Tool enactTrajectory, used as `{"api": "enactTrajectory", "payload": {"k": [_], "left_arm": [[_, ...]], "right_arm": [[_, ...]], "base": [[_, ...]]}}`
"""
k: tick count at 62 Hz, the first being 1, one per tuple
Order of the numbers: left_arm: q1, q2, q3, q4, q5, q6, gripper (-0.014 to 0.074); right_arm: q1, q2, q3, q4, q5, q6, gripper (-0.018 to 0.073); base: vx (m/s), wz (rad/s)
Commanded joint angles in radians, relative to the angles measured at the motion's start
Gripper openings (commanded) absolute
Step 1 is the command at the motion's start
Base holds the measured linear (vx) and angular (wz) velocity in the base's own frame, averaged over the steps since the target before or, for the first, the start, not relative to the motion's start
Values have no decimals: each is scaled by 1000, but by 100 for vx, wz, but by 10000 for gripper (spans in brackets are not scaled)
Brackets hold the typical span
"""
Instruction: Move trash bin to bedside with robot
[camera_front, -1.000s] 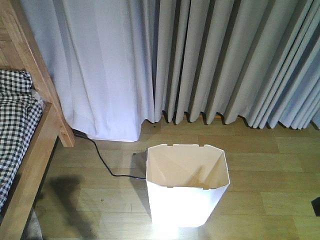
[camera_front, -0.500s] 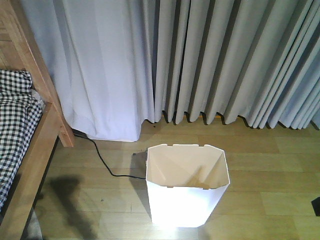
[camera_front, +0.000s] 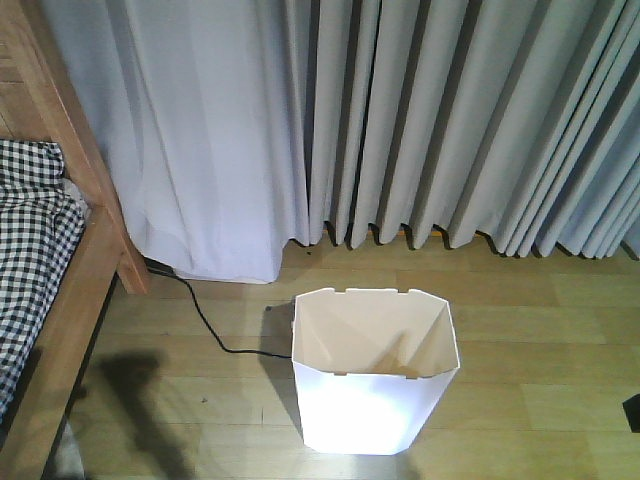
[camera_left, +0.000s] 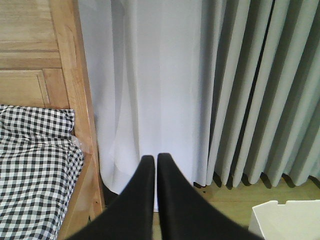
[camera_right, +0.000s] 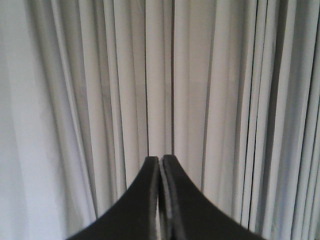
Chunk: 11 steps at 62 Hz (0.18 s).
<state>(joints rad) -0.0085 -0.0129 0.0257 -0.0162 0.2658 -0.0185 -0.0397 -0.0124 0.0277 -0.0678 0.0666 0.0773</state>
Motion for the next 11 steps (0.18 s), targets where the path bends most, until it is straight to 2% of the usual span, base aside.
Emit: {"api": "enactTrajectory", "payload": {"k": [1, 11], "left_arm": [[-6, -12, 19, -2, -69, -4, -6], [-6, -12, 19, -2, -69, -4, -6]], "right_arm": [[-6, -11, 7, -18, -67, 0, -9], [-6, -11, 7, -18, -67, 0, -9]], "base": [[0, 0], [0, 0]]}}
